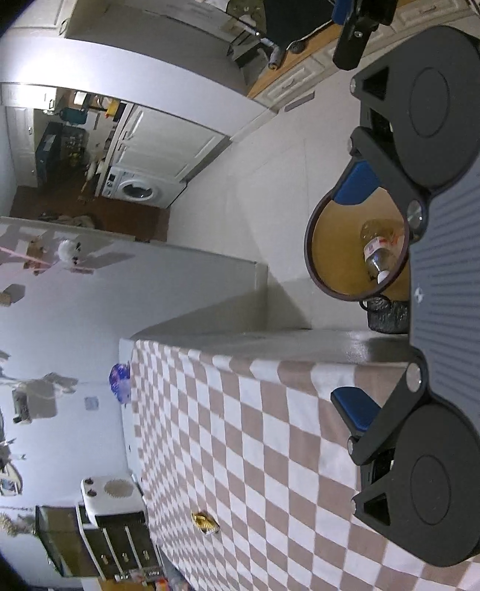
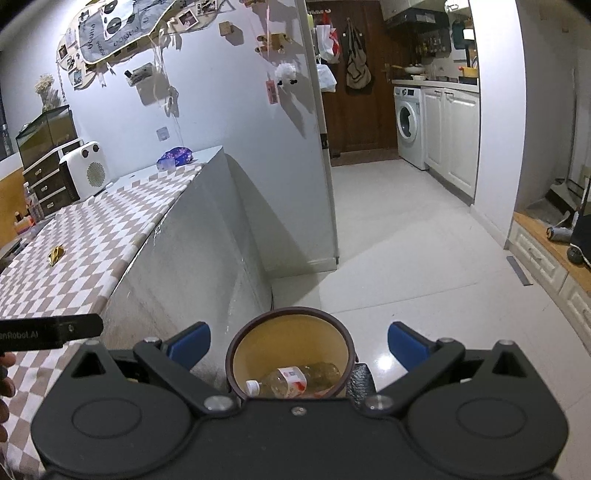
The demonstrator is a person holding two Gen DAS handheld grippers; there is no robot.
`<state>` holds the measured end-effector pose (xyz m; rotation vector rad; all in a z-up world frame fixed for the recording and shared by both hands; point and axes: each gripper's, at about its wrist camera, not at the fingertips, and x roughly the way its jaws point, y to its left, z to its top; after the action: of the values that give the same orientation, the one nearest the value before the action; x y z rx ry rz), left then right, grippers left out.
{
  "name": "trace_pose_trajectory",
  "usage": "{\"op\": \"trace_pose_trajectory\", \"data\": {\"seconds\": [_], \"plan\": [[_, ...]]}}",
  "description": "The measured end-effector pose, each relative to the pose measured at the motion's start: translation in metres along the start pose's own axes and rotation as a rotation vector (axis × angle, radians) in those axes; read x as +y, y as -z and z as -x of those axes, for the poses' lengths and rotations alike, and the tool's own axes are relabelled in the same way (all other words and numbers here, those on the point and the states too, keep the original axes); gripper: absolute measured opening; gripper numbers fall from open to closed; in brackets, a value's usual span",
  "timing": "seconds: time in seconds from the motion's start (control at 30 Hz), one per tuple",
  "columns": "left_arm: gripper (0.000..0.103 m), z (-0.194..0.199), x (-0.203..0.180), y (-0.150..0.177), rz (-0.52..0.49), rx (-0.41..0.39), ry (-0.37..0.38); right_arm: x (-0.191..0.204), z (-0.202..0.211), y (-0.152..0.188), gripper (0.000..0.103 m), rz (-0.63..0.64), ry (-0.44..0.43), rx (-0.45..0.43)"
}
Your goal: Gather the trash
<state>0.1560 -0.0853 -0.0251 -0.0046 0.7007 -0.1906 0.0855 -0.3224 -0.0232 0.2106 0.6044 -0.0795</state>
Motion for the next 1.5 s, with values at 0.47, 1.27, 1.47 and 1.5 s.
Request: {"op": "trace_pose_trajectory", "data": {"seconds": [0.47, 1.27, 1.47, 1.5], "plan": [[0.103, 0.009, 0.004, 0.035, 0.006, 0.023, -0.019, 0.012, 0.013, 0.026, 0.103, 0.070, 0.047, -0.012], [0.103, 0.014, 0.000, 0.057, -0.037, 0.015, -0.067, 0.017, 0.014, 0.052, 0.103, 0.094, 0.109, 0.035], [0.103, 0.016, 0.000, 0.059, -0.036, -0.001, -0.069, 0.018, 0.015, 0.052, 0.103, 0.102, 0.116, 0.026], [0.103, 0.016, 0.000, 0.059, -0.037, -0.003, -0.070, 0.018, 0.016, 0.051, 0.103, 0.103, 0.116, 0.025]]}}
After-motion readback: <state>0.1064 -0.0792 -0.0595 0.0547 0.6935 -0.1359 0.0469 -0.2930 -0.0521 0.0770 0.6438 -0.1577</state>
